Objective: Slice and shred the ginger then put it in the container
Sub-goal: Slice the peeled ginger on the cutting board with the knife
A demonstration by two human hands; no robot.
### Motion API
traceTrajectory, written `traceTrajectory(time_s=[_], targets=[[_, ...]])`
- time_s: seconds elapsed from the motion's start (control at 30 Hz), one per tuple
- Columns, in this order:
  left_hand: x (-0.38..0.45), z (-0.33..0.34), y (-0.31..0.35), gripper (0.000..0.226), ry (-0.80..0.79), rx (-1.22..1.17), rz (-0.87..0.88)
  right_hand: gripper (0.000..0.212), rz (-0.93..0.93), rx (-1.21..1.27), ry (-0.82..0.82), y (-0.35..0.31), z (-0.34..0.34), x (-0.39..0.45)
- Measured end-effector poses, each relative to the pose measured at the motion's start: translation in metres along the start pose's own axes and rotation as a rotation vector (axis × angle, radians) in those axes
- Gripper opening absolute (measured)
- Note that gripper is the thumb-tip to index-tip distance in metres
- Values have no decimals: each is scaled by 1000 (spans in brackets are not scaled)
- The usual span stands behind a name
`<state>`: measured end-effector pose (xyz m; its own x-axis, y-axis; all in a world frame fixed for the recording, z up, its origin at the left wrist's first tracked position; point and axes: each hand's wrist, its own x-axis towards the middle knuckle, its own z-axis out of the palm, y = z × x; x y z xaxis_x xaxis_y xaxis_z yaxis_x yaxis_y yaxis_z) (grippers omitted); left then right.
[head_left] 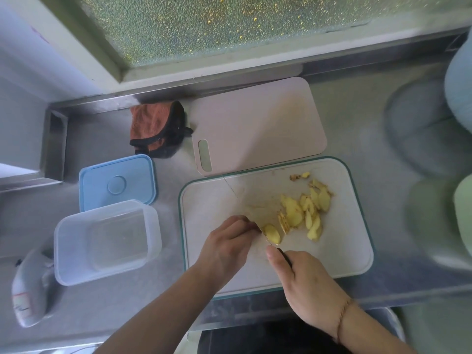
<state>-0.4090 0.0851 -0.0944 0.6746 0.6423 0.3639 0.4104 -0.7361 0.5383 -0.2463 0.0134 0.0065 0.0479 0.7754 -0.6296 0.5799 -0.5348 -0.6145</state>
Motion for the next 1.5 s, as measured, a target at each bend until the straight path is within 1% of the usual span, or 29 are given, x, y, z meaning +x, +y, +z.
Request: traceTrajectory(time_s=[0.1,0.27,0.43,0.63,0.77,0.83,0.93,1.0,1.13,1.23,1.5], targets=[[-2,1,-1,12,3,-31,-28,56,-6,20,10,-3,3,13],[-3,2,-3,10,-4,-45,-38,55,12,17,5,4,6,5],[-3,2,-5,6,-25,-63,-33,52,-65,47,56,2,17,28],[1,-1,-1,16,18,-34,-23,51,-47,86,72,22,20,4],[-3,0,1,7,-5,-37,-66,51,-49,123,89,9,20,26],[-5,0,2,9,-10,-14,-70,55,-26,164,108,16,17,25],[-5,0,5,14,34,-30,-101,70,3,279,151,34,9,23],[-5,0,7,17,62,-47,-129,72,29,325,135,35,7,23],[-5,2,9,14,92,-39,-165,64,10,251,98,17,8,13],[-4,1,11,13,103,-45,-192,56,-43,154,118,5,5,1],[-5,-1,11,9,97,-27,-204,55,-40,82,100,1,9,-3]])
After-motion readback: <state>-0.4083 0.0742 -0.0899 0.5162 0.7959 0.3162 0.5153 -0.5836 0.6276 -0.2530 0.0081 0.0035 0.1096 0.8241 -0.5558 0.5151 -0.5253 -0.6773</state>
